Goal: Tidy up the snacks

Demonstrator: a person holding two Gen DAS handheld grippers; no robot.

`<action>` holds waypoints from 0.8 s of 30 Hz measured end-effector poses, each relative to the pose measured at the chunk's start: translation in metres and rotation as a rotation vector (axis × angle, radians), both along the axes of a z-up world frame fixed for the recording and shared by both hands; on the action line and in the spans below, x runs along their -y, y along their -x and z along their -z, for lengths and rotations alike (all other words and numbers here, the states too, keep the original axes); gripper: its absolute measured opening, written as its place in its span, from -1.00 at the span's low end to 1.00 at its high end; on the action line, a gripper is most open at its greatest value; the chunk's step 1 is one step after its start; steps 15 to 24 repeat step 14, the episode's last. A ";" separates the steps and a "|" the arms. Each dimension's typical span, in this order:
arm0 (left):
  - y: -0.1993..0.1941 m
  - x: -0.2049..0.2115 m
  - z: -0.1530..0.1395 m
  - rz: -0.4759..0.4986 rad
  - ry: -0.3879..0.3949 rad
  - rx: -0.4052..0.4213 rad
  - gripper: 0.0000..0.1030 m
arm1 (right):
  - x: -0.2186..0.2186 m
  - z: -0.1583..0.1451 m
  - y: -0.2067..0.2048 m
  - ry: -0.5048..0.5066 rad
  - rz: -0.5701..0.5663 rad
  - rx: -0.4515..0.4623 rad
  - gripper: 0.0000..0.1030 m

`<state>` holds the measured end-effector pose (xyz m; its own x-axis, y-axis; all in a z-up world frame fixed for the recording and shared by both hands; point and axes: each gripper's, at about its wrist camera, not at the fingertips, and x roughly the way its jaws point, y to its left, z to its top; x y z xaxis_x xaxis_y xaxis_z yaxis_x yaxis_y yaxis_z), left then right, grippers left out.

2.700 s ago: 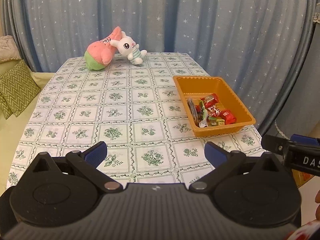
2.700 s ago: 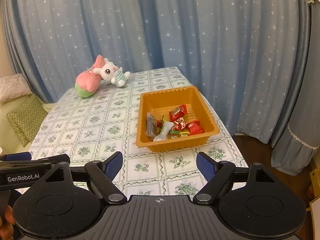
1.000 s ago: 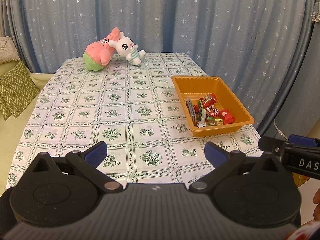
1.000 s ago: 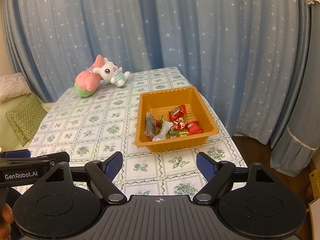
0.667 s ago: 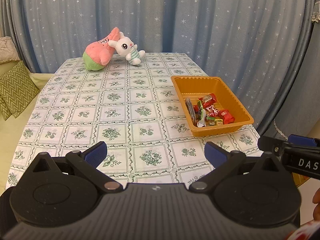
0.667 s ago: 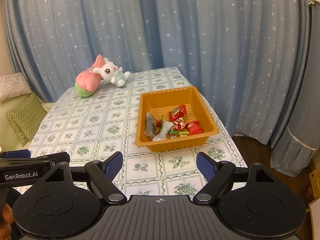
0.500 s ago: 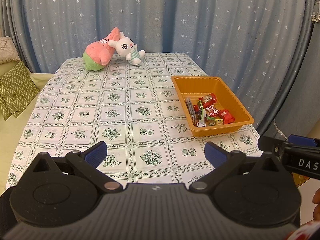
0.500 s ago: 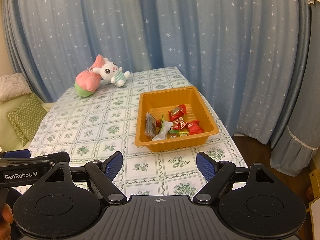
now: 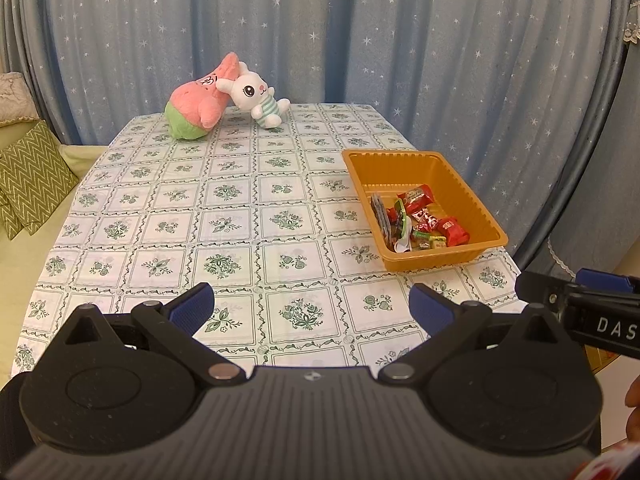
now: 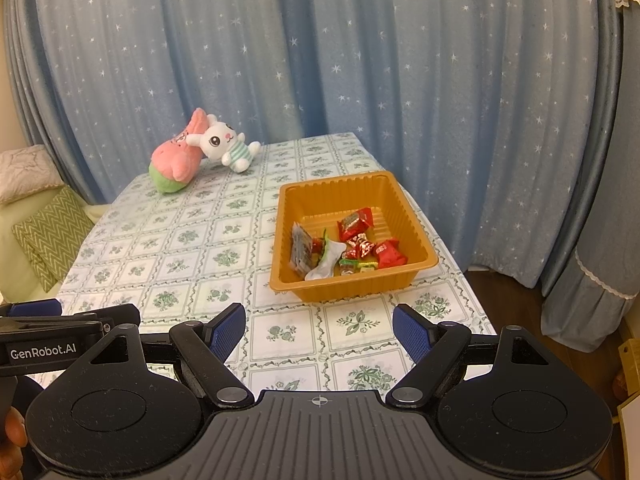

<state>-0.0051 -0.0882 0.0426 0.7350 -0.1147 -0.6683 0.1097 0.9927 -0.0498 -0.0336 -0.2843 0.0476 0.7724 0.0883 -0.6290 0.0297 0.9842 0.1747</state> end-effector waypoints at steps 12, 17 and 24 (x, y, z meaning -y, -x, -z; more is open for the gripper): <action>-0.001 -0.004 0.001 -0.004 0.002 0.005 1.00 | 0.000 0.000 0.000 0.001 -0.001 -0.001 0.56; -0.001 -0.005 0.001 -0.003 0.008 0.007 1.00 | 0.000 0.001 0.000 0.000 -0.001 -0.002 0.56; -0.001 -0.005 0.001 -0.003 0.008 0.007 1.00 | 0.000 0.001 0.000 0.000 -0.001 -0.002 0.56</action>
